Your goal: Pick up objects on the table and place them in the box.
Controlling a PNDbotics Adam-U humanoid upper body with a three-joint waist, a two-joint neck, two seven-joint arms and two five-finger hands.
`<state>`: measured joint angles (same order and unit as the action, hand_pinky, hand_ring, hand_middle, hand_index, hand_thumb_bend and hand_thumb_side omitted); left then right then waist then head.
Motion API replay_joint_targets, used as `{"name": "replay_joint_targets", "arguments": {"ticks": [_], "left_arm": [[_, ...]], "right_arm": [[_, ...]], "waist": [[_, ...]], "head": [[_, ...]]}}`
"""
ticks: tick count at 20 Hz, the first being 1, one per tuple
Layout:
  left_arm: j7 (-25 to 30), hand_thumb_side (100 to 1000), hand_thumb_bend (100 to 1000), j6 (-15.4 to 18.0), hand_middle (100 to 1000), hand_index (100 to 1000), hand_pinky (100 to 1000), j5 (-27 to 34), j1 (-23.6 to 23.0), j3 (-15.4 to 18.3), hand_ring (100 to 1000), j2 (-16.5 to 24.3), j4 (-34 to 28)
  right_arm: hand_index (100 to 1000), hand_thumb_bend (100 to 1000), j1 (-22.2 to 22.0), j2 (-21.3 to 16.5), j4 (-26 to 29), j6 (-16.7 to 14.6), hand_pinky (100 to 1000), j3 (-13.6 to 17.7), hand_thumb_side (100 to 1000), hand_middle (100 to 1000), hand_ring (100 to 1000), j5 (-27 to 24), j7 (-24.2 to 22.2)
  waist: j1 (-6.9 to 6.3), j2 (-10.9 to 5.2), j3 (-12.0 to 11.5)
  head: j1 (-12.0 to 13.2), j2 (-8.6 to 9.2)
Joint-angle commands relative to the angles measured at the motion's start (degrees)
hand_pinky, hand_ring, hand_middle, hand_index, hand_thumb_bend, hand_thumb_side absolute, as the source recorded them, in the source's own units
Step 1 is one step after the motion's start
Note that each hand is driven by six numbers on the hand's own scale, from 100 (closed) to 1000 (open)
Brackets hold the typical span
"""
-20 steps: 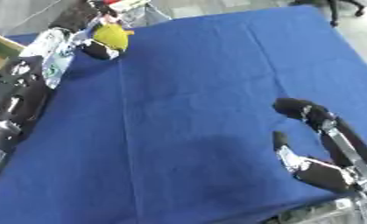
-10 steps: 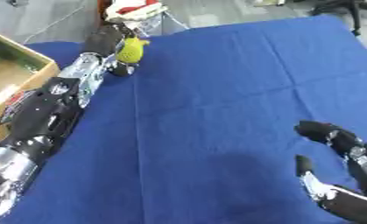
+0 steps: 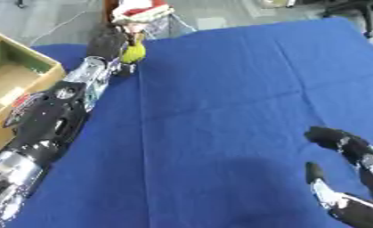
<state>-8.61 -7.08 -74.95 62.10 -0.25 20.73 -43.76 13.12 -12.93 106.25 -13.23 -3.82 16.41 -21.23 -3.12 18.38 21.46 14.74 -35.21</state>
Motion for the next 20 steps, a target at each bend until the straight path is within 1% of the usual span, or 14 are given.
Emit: {"name": "replay_joint_targets", "arguments": {"ticks": [1,3,5,9,12,13,14,16,20], "left_arm": [[0.73,100,227,1.34,450,603,499,5.03,0.7,-0.52,469,4.01,-5.5],[3.23,100,228,2.72,449,604,499,9.3,-0.1,-1.05,469,6.76,-10.62],[5.42,100,219,2.85,446,604,492,13.4,-1.25,-0.81,468,9.19,-15.96],[7.6,100,220,0.88,448,609,488,20.06,-4.94,0.62,471,13.79,-25.96],[7.96,100,225,-0.99,452,613,491,24.21,-8.47,2.06,474,16.64,-31.59],[7.98,100,230,-1.6,454,614,494,25.11,-9.65,2.45,475,17.43,-33.01],[8.05,100,260,-2.15,454,615,496,25.73,-10.89,2.74,476,18.22,-34.11],[8.48,100,260,-3.16,458,620,500,26.36,-13.34,3.04,479,19.55,-35.44],[9.82,100,273,-4.52,469,632,513,27.07,-17.95,3.49,489,20.38,-35.18]], "right_arm": [[892,100,0.4,-1.0,0.9,0.19,876,0.77,367,791,844,-0.29,0.32],[892,100,0.16,-1.04,0.91,0.37,876,1.01,370,790,844,-0.14,0.42],[892,100,-0.13,-1.08,0.91,0.55,877,1.27,372,790,844,-0.01,0.54],[891,100,-0.34,-1.13,1.02,0.8,877,1.72,376,790,844,0.1,0.75],[891,100,-0.63,-1.18,1.0,0.98,877,1.96,378,790,844,0.25,0.83],[891,100,-0.66,-1.18,1.01,1.02,877,2.03,379,790,844,0.28,0.86],[892,100,-0.67,-1.19,1.03,1.04,877,2.08,380,790,844,0.3,0.88],[891,100,-0.64,-1.24,1.05,1.07,877,2.16,380,790,844,0.33,0.91],[892,100,-0.68,-1.26,1.06,1.11,877,2.25,381,790,844,0.32,0.93]], "waist": [[0.03,-1.55,-0.64],[-0.18,-1.84,-1.78],[-0.29,-2.13,-3.02],[-0.44,-2.5,-5.35],[-0.44,-2.63,-6.96],[-0.44,-2.67,-7.41],[-0.42,-2.71,-7.83],[-0.42,-2.79,-8.53],[-0.32,-2.98,-9.45]], "head": [[-0.21,0.48],[-0.54,0.25],[-0.81,0.02],[-1.27,-0.14],[-1.6,-0.21],[-1.69,-0.24],[-1.79,-0.26],[-2.01,-0.32],[-2.24,-0.28]]}}
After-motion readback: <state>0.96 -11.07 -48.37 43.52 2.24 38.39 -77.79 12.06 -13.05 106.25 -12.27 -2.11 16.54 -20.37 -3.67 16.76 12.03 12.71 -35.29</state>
